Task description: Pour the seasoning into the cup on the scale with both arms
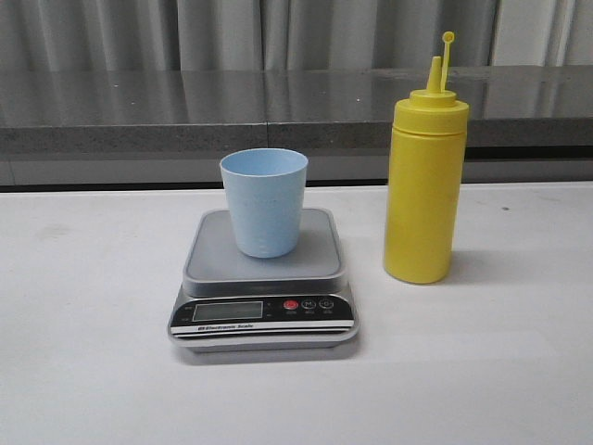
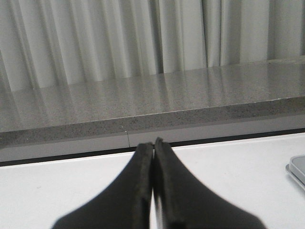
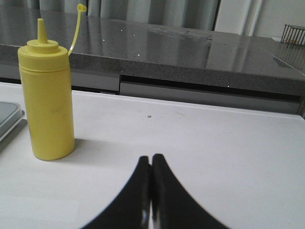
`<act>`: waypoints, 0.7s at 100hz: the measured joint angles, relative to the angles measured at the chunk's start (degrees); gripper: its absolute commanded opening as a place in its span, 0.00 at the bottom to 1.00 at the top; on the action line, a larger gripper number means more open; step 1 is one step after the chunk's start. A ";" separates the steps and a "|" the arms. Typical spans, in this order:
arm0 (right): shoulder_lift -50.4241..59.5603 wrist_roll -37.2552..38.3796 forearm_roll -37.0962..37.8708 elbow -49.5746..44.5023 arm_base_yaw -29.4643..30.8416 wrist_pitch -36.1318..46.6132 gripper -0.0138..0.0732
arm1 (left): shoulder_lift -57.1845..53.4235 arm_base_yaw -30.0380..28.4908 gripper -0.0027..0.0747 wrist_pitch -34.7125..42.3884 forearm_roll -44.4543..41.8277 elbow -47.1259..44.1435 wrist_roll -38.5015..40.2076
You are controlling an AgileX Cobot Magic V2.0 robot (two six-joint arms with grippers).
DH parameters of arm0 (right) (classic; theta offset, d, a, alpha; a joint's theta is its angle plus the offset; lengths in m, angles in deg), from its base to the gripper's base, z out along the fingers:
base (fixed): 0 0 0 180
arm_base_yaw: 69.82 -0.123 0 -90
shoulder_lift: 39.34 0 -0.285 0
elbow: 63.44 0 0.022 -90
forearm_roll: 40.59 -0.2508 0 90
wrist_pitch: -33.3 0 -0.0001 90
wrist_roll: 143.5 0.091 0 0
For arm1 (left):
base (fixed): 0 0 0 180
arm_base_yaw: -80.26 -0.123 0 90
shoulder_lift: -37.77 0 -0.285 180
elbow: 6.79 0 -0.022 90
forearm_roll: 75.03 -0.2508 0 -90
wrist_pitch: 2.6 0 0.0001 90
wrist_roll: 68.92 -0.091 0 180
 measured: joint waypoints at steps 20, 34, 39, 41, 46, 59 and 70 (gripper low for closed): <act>0.00 0.00 0.00 0.00 0.00 0.00 0.02 | 0.00 -0.03 0.01 -0.70 0.00 0.00 0.00; 0.00 0.00 0.00 0.00 0.00 0.00 0.02 | 0.00 -0.03 0.01 -0.70 0.00 0.00 0.00; 0.00 0.00 0.00 0.00 0.00 0.00 0.02 | 0.00 -0.03 0.01 -0.70 0.00 0.00 0.00; 0.00 0.00 0.00 0.00 0.00 0.00 0.02 | 0.00 -0.03 0.01 -0.70 0.00 0.00 0.00; 0.00 0.00 0.00 0.00 0.00 0.00 0.02 | 0.00 -0.03 0.01 -0.70 0.00 0.00 -0.09; 0.00 0.00 0.00 0.00 0.00 0.00 0.02 | 0.00 -0.03 0.01 -0.70 0.00 0.00 -0.09; 0.00 0.00 0.00 0.00 0.00 0.00 0.02 | 0.00 -0.03 0.01 -0.70 0.00 0.00 -0.09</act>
